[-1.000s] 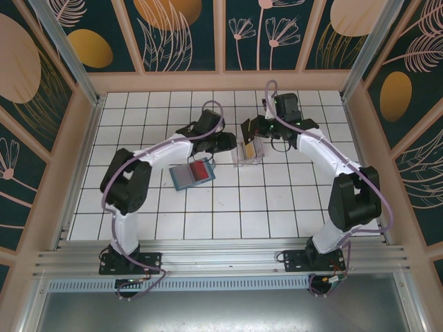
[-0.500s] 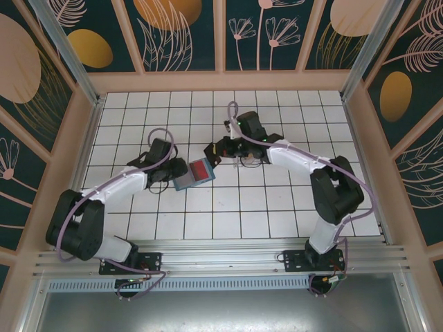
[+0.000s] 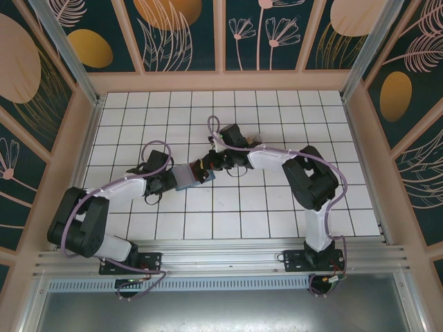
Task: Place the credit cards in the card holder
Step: Insert the credit card into the card slot.
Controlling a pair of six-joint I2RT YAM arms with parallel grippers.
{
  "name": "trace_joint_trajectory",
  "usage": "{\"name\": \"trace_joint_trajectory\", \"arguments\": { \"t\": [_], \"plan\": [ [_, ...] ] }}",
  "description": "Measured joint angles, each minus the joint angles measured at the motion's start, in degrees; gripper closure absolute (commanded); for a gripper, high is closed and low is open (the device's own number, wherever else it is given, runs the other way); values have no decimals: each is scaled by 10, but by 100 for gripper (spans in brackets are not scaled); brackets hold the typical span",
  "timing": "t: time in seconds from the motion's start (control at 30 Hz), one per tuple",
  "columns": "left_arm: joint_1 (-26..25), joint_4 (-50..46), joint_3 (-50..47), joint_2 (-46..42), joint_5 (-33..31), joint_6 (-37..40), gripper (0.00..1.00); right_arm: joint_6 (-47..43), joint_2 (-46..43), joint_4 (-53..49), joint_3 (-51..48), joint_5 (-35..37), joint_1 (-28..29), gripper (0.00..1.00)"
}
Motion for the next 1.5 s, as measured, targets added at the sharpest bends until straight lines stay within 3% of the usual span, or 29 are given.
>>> {"name": "trace_joint_trajectory", "arguments": {
  "t": [0.27,1.33,1.5],
  "plan": [
    [0,1,7,21,-7,3,68,0,42,2,40,-5,3,96],
    [4,0,12,35,-2,14,68,30,96,20,82,-12,27,97],
    [8,-6,16,38,0,20,75,42,96,37,79,2,30,97]
  ]
}}
